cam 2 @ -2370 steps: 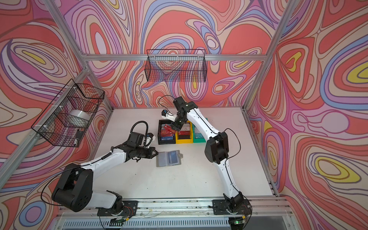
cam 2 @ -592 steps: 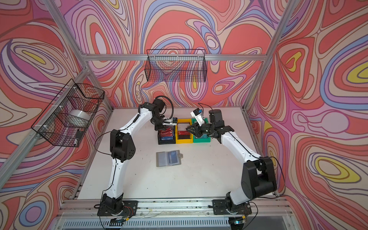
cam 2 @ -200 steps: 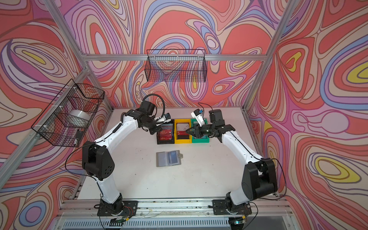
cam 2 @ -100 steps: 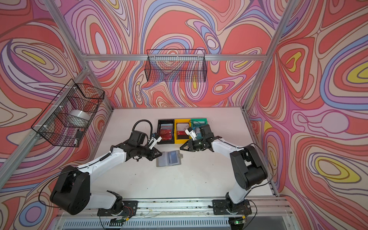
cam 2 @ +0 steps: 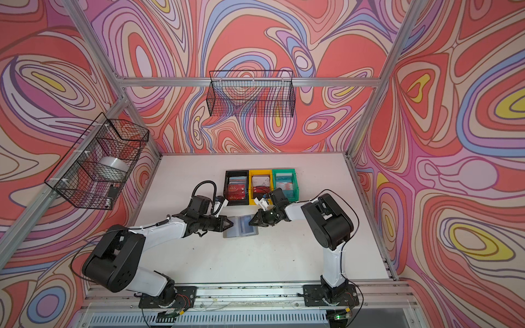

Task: Take the credit cards out of the card holder
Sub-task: Flip over the card slot in the card holder.

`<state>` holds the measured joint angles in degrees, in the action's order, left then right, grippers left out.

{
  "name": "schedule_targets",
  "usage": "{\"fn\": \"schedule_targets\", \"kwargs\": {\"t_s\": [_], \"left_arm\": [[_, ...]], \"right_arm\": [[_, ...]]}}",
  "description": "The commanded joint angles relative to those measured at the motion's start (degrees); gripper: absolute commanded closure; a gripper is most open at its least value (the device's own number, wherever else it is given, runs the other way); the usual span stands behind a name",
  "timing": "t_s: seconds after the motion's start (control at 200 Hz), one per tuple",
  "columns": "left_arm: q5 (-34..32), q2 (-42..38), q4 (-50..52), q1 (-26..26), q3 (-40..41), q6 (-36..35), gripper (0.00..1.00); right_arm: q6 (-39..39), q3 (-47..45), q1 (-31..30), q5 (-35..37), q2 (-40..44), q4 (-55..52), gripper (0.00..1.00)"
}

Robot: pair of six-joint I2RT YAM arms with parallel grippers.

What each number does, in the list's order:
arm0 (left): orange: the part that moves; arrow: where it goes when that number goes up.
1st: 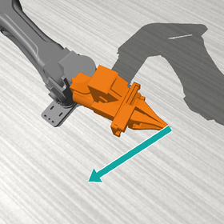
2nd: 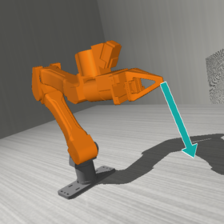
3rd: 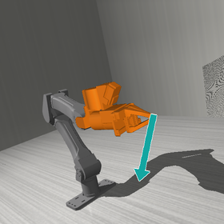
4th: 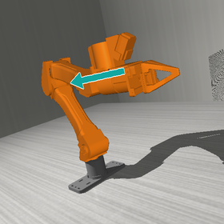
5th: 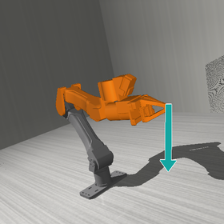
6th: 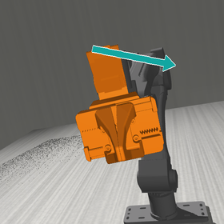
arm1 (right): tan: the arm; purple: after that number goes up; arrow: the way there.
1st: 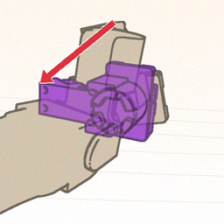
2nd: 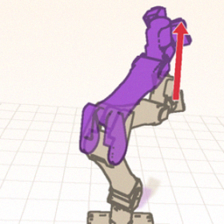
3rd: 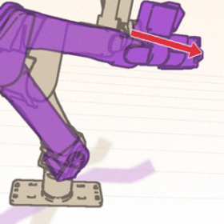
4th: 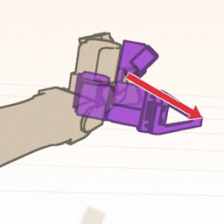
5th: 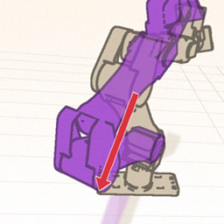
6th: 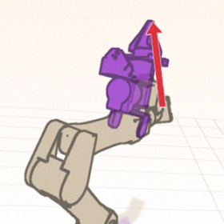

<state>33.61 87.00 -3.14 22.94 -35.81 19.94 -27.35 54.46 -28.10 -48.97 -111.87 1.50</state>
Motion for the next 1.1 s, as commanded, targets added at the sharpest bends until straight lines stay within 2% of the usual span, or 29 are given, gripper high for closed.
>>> {"fn": "schedule_targets", "kwargs": {"t_s": [0.0, 0.205, 0.396, 0.606, 0.791, 1.097], "left_arm": [[-1.20, 1.78, -3.24, 0.08, -1.21, 2.82, 1.00], [-3.88, -0.10, 1.75, -0.61, -1.50, 0.71, 1.00], [-5.03, -0.02, 5.63, -1.21, -1.72, -0.78, 1.00], [-4.95, 2.71, 4.73, -1.32, -1.54, -0.17, 1.00], [-4.60, 4.71, 4.39, -1.35, -1.33, -0.43, 1.00], [-4.48, 5.27, 4.79, -1.32, -1.33, -0.78, 1.00]], "right_arm": [[2.20, 1.74, 0.06, 4.12, 0.63, -2.89, 0.87], [5.36, 3.52, 0.02, 7.04, 1.78, -8.39, 0.87], [5.78, 3.49, 0.15, 8.27, 1.63, -9.02, 0.84], [6.40, 3.30, 0.09, 8.01, 1.47, -9.35, 0.81], [8.16, 3.15, 0.09, 10.56, 2.93, -12.32, 0.79], [7.66, 2.76, 0.15, 10.85, 3.44, -12.00, 0.79]]}}
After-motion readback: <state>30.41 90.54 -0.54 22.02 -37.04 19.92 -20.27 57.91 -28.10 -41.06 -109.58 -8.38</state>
